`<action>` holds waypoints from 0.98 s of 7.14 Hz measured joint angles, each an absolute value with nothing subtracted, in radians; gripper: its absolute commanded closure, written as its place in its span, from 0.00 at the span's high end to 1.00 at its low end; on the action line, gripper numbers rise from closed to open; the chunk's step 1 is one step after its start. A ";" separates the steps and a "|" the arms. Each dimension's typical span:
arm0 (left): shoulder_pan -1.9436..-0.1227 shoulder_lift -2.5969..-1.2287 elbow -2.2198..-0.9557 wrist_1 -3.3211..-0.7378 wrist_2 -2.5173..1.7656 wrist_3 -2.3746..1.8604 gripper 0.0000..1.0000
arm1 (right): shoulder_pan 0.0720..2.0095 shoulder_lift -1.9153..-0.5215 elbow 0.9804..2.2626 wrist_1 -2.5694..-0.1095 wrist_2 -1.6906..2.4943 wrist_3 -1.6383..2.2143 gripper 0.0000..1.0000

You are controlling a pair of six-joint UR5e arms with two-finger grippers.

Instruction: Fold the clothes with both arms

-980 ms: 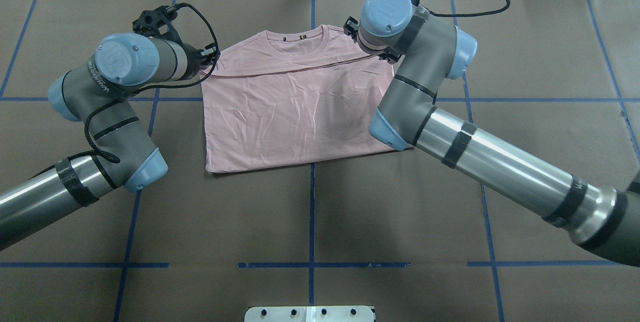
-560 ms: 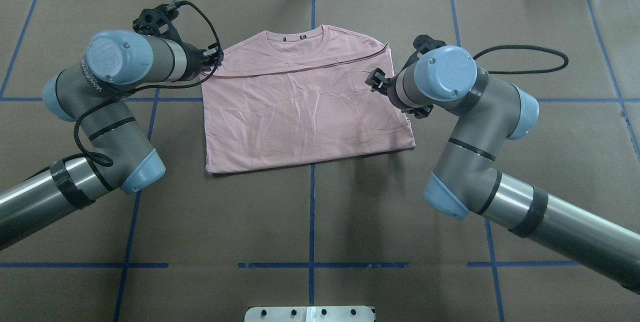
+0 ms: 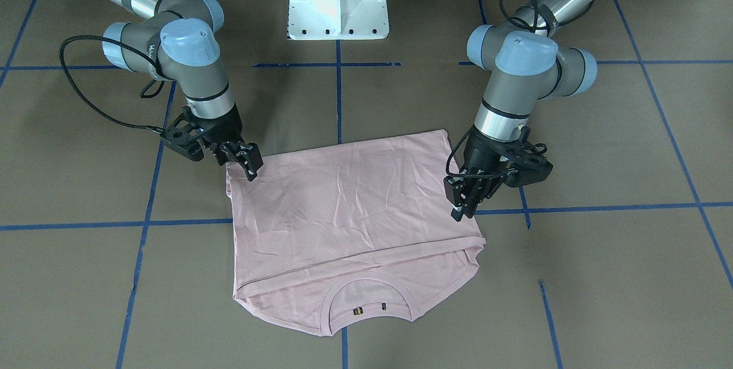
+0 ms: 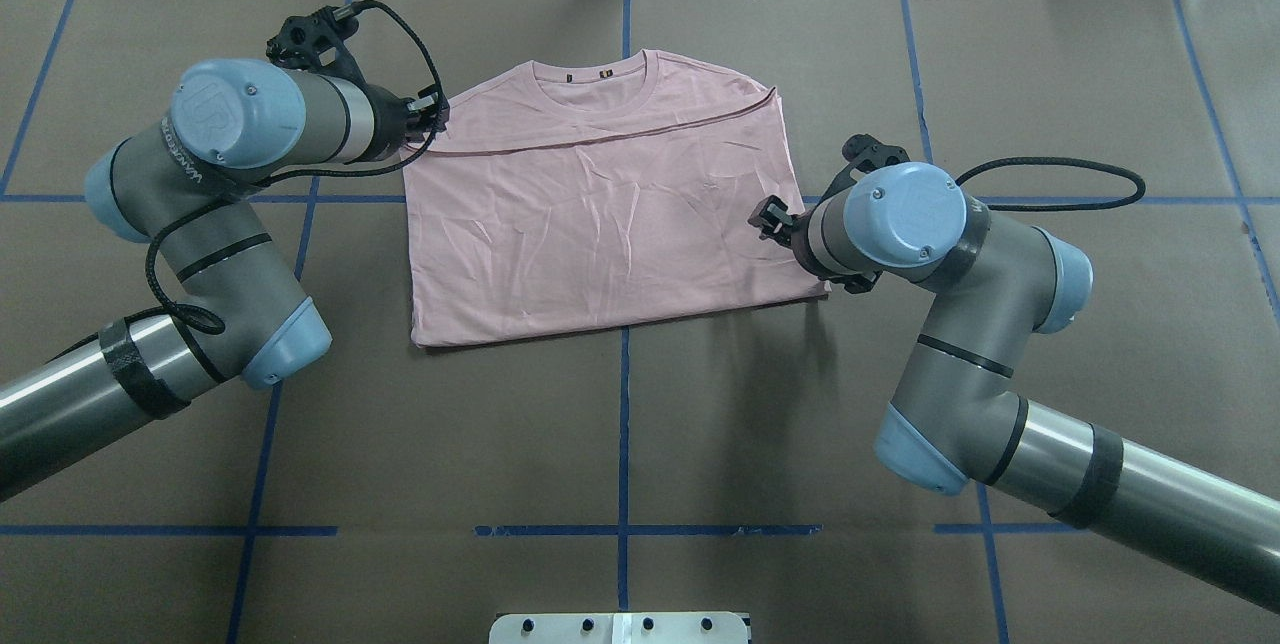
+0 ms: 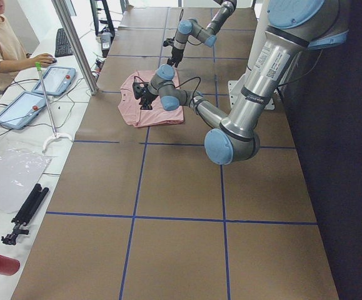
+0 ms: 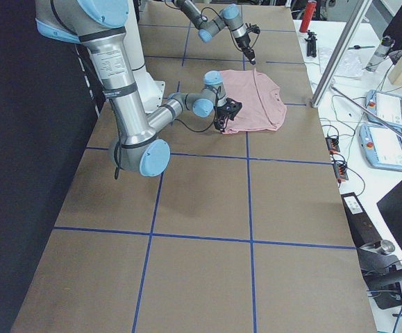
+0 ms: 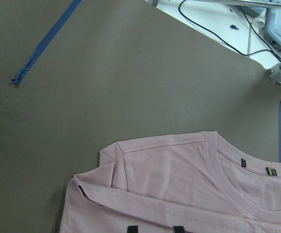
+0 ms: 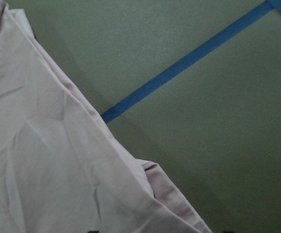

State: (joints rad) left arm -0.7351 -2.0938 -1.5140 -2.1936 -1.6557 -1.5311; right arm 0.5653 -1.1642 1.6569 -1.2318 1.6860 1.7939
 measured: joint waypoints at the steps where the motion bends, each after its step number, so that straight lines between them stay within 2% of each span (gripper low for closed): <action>1: -0.735 -2.095 -1.514 -2.194 -1.655 -1.532 0.36 | 0.564 -1.174 1.659 -1.232 1.686 1.798 0.73; 2: -0.734 -2.095 -1.514 -2.194 -1.655 -1.532 0.36 | 0.562 -1.180 1.659 -1.232 1.685 1.800 0.59; 3: -0.734 -2.095 -1.514 -2.194 -1.655 -1.532 0.36 | 0.558 -1.186 1.660 -1.232 1.680 1.803 0.26; 4: -0.734 -2.096 -1.514 -2.194 -1.655 -1.532 0.36 | 0.553 -1.189 1.660 -1.232 1.672 1.811 0.00; 7: -0.733 -2.098 -1.514 -2.194 -1.655 -1.534 0.36 | 0.542 -1.199 1.679 -1.234 1.666 1.825 0.00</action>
State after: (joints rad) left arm -0.7333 -2.0979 -1.5141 -2.1936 -1.6551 -1.5338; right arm 0.5416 -1.1990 1.6795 -1.2343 1.6657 1.8248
